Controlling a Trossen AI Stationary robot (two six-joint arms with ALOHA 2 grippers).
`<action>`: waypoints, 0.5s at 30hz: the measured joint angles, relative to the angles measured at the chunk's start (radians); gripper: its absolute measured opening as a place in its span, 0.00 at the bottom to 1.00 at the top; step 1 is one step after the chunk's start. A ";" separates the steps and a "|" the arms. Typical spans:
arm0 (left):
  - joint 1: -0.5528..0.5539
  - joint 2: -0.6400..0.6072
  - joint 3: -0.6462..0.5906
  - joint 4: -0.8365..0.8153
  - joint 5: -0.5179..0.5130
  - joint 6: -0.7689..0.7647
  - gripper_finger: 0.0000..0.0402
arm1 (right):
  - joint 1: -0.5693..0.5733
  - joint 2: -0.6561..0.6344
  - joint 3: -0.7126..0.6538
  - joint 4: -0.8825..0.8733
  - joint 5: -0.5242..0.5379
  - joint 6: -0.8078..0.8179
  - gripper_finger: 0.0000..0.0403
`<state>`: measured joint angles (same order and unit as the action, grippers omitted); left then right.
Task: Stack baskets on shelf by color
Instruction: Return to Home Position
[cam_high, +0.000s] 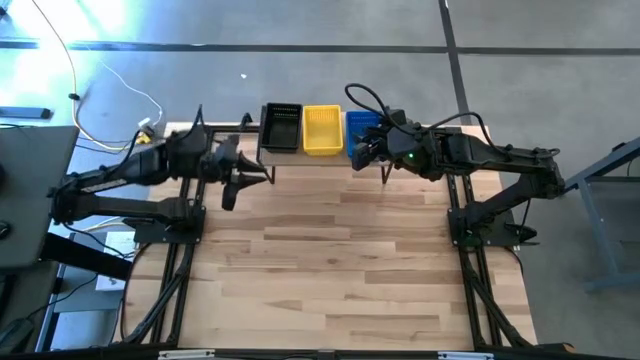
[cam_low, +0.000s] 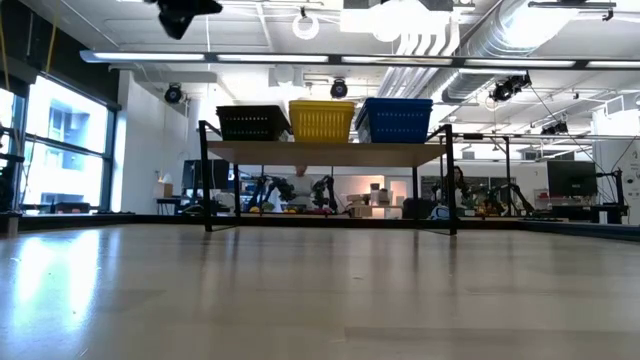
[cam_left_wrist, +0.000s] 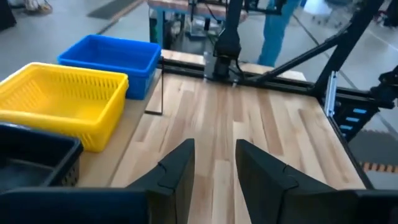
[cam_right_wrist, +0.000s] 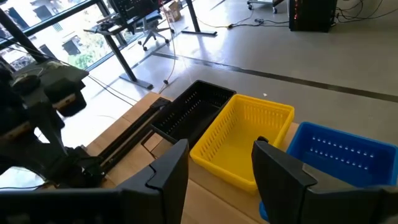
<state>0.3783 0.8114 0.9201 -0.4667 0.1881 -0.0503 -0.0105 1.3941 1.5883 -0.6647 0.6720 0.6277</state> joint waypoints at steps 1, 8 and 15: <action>-0.015 -0.028 -0.039 0.028 -0.017 -0.008 0.26 | 0.000 0.000 0.000 0.000 0.000 0.000 0.40; -0.119 -0.229 -0.292 0.176 -0.130 -0.090 0.26 | 0.000 0.000 0.000 -0.003 -0.002 0.000 0.40; -0.172 -0.409 -0.428 0.208 -0.152 -0.156 0.26 | 0.000 -0.011 0.000 0.013 -0.007 0.000 0.40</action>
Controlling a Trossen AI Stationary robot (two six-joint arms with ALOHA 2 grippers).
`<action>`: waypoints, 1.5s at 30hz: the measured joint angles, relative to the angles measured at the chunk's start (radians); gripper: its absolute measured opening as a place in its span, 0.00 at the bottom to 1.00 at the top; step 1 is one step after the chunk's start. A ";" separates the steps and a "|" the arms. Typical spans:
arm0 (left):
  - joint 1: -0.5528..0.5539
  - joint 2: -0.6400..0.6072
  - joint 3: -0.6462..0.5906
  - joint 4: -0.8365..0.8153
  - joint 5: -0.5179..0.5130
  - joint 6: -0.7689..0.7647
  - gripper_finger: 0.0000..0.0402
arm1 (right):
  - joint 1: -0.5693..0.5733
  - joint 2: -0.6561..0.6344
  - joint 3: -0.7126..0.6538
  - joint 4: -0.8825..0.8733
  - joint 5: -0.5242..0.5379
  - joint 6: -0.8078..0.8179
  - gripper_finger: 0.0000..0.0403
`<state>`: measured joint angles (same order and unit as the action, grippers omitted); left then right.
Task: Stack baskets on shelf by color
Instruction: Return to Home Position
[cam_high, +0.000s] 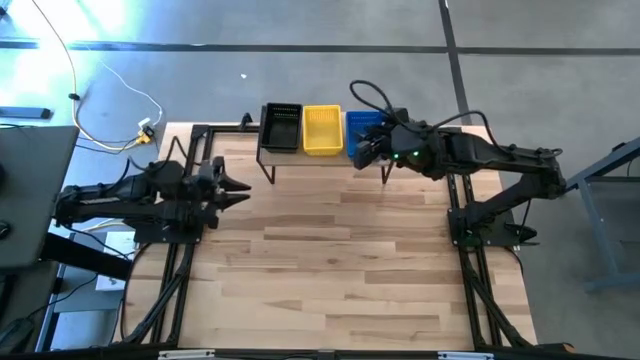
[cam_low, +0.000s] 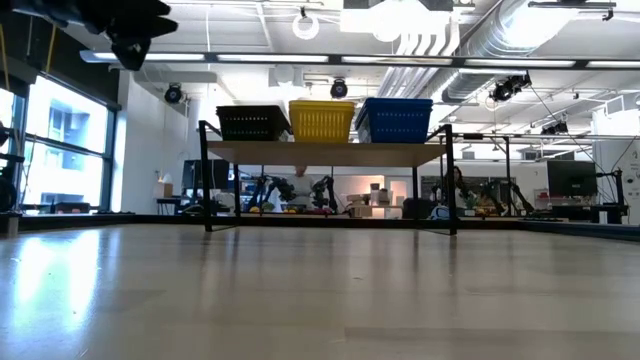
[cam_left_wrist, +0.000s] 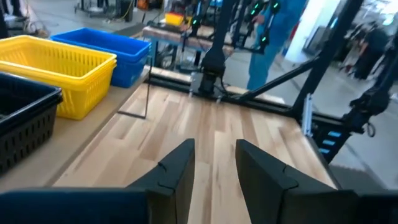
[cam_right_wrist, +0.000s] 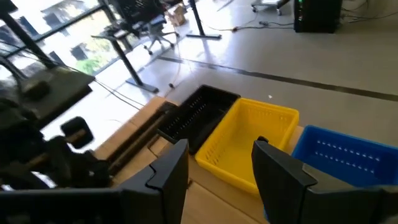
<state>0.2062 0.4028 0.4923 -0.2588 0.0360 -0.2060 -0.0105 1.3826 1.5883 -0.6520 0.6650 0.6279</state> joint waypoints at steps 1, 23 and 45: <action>-0.004 -0.025 -0.013 0.002 0.000 -0.001 0.26 | 0.000 -0.007 0.000 0.006 -0.006 -0.002 0.40; -0.025 -0.284 -0.351 0.244 -0.069 -0.162 0.26 | -0.002 -0.420 0.000 0.081 -0.340 -0.404 0.40; -0.025 -0.281 -0.441 0.339 -0.015 -0.097 0.26 | -0.002 -1.144 -0.890 0.454 -0.335 -0.428 0.40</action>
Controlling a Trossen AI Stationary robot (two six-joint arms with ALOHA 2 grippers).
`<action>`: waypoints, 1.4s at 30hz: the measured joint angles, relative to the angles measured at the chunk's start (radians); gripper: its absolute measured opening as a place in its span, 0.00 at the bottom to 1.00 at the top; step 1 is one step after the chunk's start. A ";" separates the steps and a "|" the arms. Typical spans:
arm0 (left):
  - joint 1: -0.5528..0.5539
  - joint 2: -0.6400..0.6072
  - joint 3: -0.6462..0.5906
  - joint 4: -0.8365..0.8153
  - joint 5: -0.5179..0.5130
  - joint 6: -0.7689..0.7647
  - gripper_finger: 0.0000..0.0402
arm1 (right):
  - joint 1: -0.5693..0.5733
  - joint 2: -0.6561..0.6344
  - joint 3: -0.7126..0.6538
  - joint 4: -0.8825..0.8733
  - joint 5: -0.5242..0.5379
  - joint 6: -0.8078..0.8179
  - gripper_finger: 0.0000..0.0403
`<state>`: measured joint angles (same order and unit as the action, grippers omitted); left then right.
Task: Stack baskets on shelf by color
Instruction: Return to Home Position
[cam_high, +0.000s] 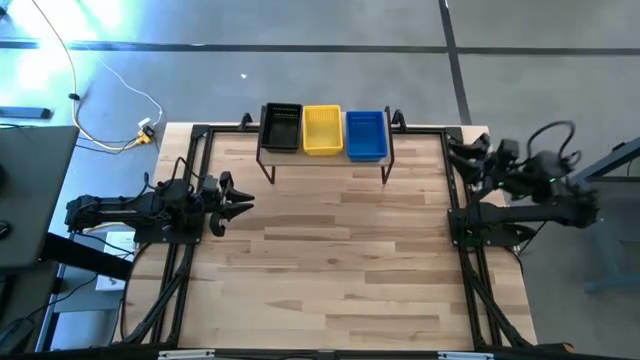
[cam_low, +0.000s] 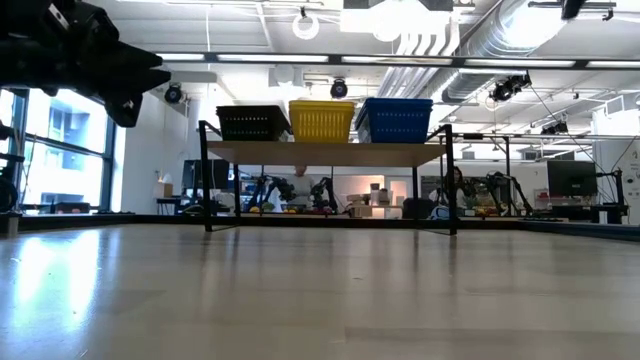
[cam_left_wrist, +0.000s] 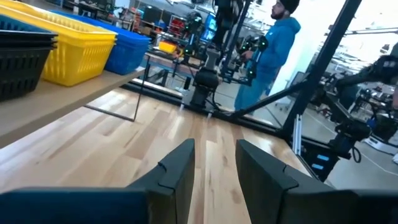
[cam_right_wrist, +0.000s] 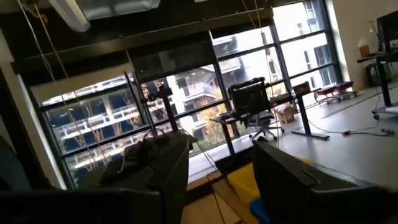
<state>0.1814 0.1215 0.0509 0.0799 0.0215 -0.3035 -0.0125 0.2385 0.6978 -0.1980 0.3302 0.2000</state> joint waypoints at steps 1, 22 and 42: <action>0.000 0.000 0.000 0.000 -0.001 0.000 0.26 | 0.000 -0.025 -0.042 0.012 0.000 0.008 0.40; 0.000 0.000 0.000 -0.005 -0.007 0.000 0.26 | 0.000 -0.228 -0.591 0.113 0.032 0.188 0.40; 0.000 0.000 0.000 -0.005 -0.007 0.000 0.26 | 0.000 -0.227 -0.621 0.042 0.035 0.210 0.40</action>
